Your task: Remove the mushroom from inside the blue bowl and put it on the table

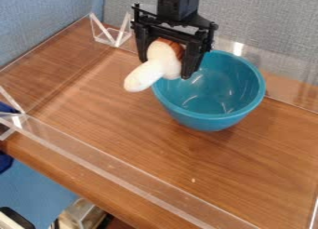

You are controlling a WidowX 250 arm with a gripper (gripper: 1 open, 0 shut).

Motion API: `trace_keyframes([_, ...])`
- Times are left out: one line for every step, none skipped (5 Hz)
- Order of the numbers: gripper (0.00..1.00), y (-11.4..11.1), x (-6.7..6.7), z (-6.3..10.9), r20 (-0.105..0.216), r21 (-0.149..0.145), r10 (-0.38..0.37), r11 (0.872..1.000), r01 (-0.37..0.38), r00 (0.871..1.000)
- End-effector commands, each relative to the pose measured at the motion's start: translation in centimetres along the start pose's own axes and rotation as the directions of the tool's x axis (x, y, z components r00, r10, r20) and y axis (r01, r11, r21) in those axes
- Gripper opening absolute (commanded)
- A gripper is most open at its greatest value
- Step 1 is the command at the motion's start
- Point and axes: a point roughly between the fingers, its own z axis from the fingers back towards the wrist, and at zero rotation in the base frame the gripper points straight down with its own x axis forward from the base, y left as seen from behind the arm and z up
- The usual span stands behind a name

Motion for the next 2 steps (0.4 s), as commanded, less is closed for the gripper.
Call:
trace_keyframes([0.00, 1.4, 0.7, -0.2, 0.002, 0.002, 0.001, 1.000, -0.001, 1.000])
trace_keyframes([0.00, 2.5, -1.8, -1.5, -0.035, 0.000, -0.010, 1.000, 0.010, 0.999])
